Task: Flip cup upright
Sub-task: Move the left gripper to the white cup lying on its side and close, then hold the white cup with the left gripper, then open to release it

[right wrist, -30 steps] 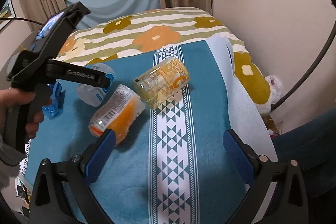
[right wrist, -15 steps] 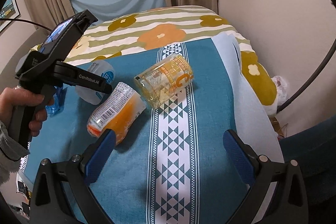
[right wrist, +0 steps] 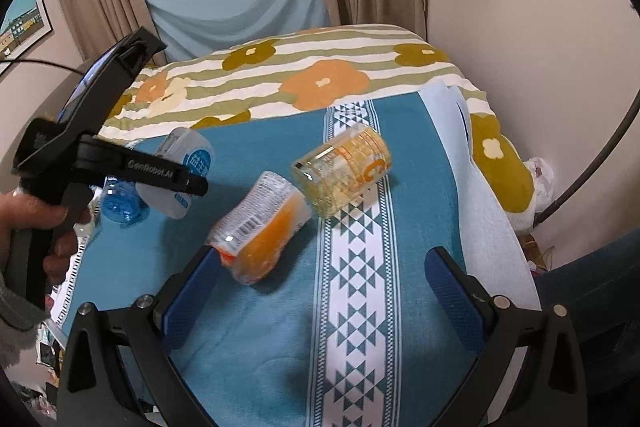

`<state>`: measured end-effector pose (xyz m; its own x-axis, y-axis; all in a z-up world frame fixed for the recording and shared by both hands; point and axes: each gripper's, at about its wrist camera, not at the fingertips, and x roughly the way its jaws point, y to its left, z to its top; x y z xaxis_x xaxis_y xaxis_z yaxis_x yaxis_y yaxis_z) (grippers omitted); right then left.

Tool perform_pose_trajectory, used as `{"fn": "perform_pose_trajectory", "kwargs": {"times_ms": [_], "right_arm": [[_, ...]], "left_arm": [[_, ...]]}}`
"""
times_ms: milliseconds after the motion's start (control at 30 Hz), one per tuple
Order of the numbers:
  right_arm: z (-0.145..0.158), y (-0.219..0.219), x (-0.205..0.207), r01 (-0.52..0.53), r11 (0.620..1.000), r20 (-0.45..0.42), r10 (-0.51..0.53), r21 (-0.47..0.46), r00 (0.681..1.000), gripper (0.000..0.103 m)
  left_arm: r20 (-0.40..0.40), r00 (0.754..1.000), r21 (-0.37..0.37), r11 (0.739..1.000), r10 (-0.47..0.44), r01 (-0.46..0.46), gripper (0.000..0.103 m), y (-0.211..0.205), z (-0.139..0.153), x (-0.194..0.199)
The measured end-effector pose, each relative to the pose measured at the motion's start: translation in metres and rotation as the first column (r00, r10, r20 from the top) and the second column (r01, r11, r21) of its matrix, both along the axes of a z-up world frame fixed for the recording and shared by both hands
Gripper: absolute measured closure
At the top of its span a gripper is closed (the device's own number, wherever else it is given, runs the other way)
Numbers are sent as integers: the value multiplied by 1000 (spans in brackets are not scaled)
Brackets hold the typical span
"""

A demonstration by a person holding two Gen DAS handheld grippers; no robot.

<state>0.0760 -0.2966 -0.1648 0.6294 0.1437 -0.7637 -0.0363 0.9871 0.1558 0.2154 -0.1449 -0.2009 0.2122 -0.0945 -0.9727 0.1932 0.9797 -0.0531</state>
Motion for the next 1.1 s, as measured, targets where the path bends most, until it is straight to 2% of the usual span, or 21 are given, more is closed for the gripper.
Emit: {"fn": "perform_pose_trajectory", "kwargs": {"times_ms": [300,567,700,1100], "right_arm": [[22,32,-10,-40,999,28,40,-4,999,1],[21,64,-17,-70,998,3,70,2,998,1],[19,74,-19,-76,997,-4,76,-9,997,1],[0,84,-26,-52,998,-61,50,-26,997,1]], "left_arm": [[-16,998,-28,998,64,-64,37,44,15,-55],[-42,991,-42,990,129,-131,37,83,2,-97],[-38,989,-38,989,143,-145,37,91,-9,-105],[-49,994,-29,994,101,-102,37,89,-40,-106]]}}
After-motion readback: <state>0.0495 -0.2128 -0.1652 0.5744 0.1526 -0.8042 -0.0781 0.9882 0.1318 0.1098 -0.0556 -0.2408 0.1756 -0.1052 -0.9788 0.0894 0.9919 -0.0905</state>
